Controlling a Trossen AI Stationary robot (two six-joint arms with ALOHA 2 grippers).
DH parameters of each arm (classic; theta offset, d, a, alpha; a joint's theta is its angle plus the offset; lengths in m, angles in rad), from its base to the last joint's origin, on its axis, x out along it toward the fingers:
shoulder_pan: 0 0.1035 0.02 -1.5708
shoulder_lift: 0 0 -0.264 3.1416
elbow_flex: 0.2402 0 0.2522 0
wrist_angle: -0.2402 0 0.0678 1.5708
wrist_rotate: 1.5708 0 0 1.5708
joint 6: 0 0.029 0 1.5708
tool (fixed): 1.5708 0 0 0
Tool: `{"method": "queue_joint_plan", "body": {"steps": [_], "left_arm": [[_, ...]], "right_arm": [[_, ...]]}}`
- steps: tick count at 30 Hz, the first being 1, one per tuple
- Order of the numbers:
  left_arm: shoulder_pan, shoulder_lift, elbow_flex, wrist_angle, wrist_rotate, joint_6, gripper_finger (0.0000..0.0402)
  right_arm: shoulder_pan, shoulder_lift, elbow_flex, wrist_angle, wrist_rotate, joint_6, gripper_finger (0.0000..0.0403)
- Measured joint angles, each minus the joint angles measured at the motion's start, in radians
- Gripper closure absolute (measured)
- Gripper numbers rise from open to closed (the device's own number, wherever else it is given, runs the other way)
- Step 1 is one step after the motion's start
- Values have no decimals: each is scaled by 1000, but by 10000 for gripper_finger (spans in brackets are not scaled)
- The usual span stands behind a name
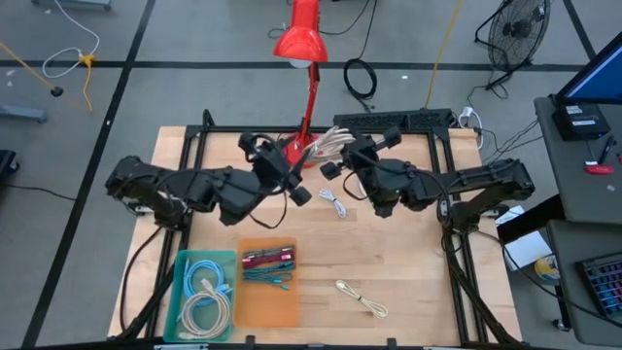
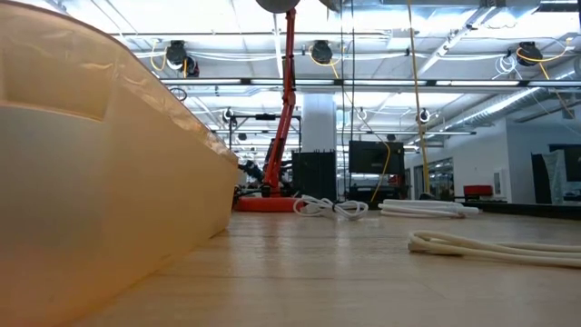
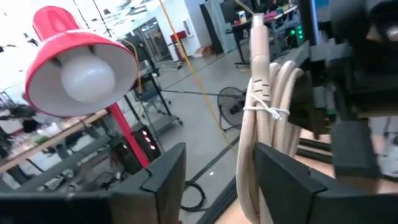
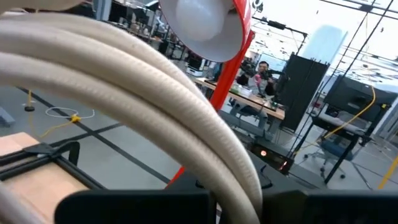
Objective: Pick & Place USB Port
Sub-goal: Put the bottom brown USB cable into the blue bin
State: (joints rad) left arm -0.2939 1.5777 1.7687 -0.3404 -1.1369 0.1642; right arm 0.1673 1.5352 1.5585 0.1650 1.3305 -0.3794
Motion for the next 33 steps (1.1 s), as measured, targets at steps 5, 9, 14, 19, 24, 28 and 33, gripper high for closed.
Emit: {"method": "queue_joint_plan", "body": {"steps": [5, 9, 14, 19, 24, 28, 33], "left_arm": [[-29, 0, -1, -11, 37, -97, 186], [-43, 0, -1, -9, 60, -137, 181], [-32, 0, -1, -67, 18, -146, 181], [14, 8, -1, -165, 44, -233, 181], [41, 27, -1, -214, 65, -275, 181], [41, 24, -1, -207, 61, -266, 195], [35, 19, -1, -190, 45, -157, 239]], "right_arm": [[-6, 1, 0, 0, 6, 4, 397], [-16, 1, 0, 1, 4, 9, 398], [2, 1, 0, 42, -29, 57, 398], [27, 1, 0, 94, -53, 53, 398], [45, 1, 0, 84, -5, 45, 398], [63, 1, 0, 86, 5, 47, 397], [87, 1, 0, 85, -16, 38, 397]]}}
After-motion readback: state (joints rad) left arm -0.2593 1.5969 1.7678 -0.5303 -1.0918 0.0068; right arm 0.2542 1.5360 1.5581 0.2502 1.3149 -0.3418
